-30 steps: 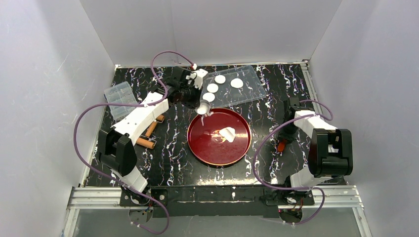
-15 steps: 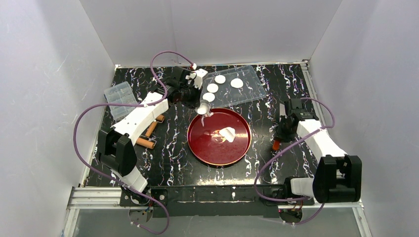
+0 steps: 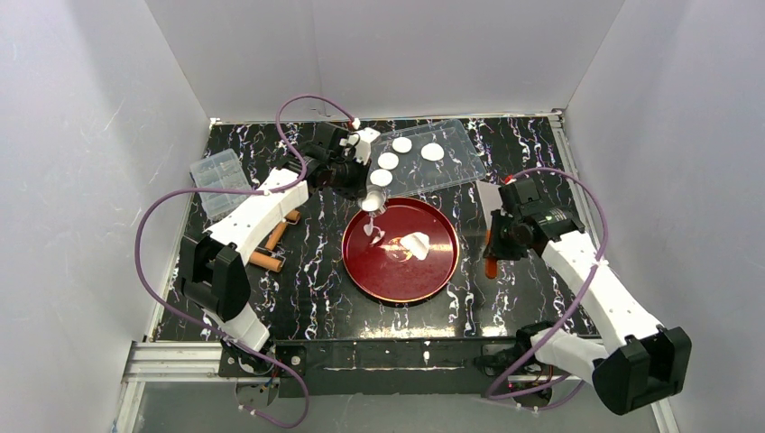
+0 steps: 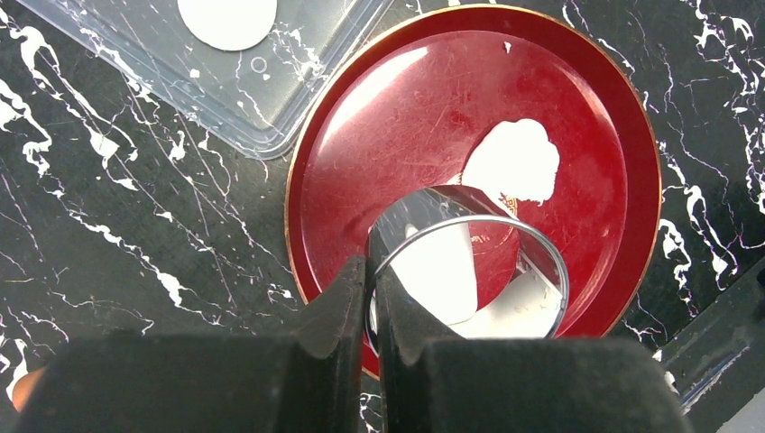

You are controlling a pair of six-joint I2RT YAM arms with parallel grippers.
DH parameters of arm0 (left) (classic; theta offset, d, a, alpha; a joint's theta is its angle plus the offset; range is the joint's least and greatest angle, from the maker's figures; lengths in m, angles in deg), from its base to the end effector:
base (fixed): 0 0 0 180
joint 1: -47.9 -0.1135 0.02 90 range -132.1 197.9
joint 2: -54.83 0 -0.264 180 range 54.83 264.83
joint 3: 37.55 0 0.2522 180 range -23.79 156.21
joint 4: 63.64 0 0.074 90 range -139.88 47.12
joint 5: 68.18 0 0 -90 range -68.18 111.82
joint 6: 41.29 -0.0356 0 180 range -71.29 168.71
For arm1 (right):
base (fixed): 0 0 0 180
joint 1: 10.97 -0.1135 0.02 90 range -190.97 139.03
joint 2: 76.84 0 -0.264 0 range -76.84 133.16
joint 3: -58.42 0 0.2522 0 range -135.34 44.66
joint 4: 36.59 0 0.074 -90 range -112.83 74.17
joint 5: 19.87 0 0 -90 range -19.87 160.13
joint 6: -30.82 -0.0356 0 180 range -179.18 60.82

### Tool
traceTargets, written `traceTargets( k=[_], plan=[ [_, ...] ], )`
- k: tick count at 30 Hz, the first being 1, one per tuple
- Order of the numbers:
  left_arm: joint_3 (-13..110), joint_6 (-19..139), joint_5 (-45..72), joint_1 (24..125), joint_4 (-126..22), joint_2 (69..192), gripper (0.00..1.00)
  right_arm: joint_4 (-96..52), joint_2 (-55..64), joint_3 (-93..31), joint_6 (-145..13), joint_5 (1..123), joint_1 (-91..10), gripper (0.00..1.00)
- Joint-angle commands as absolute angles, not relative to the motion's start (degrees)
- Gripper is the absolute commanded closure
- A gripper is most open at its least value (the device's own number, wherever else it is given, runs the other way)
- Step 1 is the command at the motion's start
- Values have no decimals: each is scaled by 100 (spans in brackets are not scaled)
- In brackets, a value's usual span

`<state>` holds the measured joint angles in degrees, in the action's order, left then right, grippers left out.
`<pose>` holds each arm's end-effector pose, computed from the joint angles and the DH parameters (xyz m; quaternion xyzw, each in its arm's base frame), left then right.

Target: Roll out the dumpling wrappers from the dough

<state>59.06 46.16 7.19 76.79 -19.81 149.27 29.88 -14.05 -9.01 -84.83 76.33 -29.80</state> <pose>0.3227 -0.1883 0.3142 0.2954 0.8569 -0.2056 0.3690 0.1927 0.0617 0.2723 0.0707 0.9660 0.0434 0.2448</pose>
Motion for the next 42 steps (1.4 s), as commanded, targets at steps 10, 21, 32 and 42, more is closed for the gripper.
traceTargets(
  k=[10, 21, 32, 42],
  plan=[
    [5839, 4677, 781, 7852, -1841, 14886, 100, 3408, -1789, -1474, -8098, 5971, -5087, 99],
    [5789, 4663, 958, 8040, -1859, 14890, 100, 3130, -1077, -1829, -8213, 5835, -6291, 99],
    [5742, 4637, 960, 8084, -1859, 14875, 100, 2734, -506, -1998, -8337, 5768, -6291, 99],
    [5724, 4614, 957, 8147, -1859, 14902, 100, 2679, -303, -2043, -8406, 5919, -6267, 99]
  ],
)
